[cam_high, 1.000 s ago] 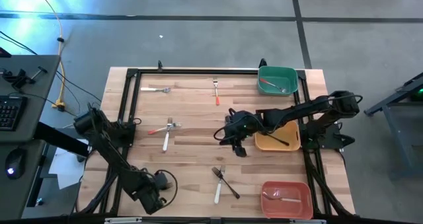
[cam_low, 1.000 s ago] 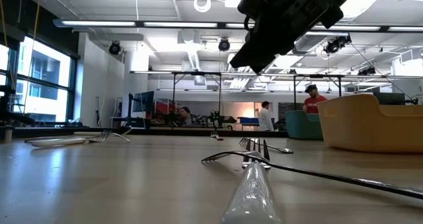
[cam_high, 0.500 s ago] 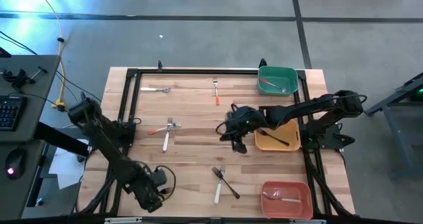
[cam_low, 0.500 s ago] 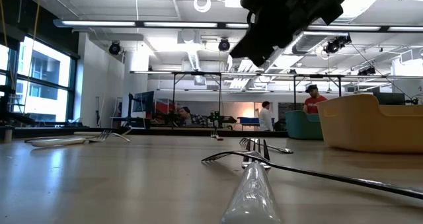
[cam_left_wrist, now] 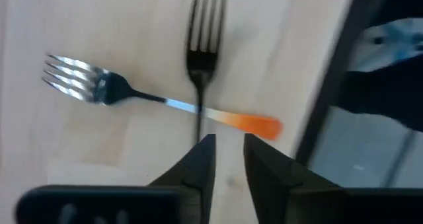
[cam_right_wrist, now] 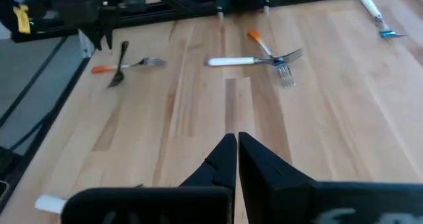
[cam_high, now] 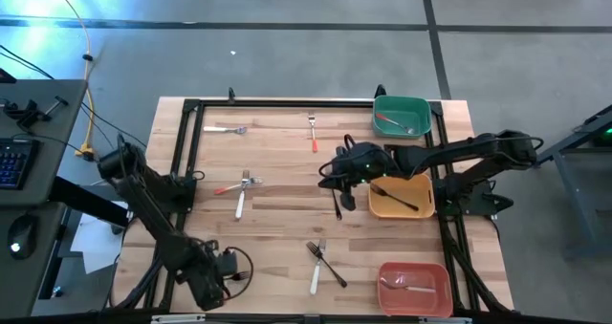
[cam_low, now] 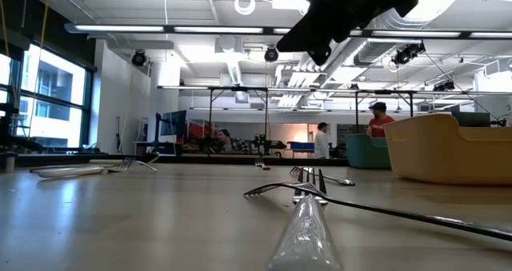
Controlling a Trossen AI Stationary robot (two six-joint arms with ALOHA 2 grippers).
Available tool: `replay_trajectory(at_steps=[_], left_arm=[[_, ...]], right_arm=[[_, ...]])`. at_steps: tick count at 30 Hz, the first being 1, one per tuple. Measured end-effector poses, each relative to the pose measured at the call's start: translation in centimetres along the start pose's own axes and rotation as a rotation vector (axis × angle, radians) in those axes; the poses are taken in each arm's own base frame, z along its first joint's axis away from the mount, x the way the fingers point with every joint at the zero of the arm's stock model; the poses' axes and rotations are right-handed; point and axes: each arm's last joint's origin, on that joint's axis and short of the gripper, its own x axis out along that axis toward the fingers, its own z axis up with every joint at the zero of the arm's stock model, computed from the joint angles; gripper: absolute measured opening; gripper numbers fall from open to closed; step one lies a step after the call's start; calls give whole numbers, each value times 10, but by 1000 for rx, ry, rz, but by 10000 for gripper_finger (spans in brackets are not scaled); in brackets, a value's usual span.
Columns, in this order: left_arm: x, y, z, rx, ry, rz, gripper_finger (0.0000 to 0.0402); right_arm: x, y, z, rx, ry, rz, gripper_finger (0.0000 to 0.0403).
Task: Sort silverware by color (type)
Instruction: Put the black fork into the yellow bin
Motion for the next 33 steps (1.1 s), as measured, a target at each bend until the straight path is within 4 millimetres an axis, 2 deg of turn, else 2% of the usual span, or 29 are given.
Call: replay_trajectory(at_steps=[5,10,14,18,23,28,33], left_arm=[[27,-2,-9,47,43,92,114],[45,-2,-16,24,66,147,120],[50,-5,-18,21,69,146,105],[51,-4,-18,29,66,155,71],[39,-6,-15,24,64,92,10],[14,-6,-11,-45,-14,29,5],[-22,0,2,-184,-176,-51,3]], right_arm=[[0,-1,0,32,-8,-32,0],[0,-1,1,48,-18,-38,0],[0,-1,2,58,-19,-40,0],[0,-2,2,86,-22,-46,0],[-3,0,1,97,-7,-4,0],[-19,3,11,88,-59,-1,0],[-46,6,24,43,-148,-26,0]])
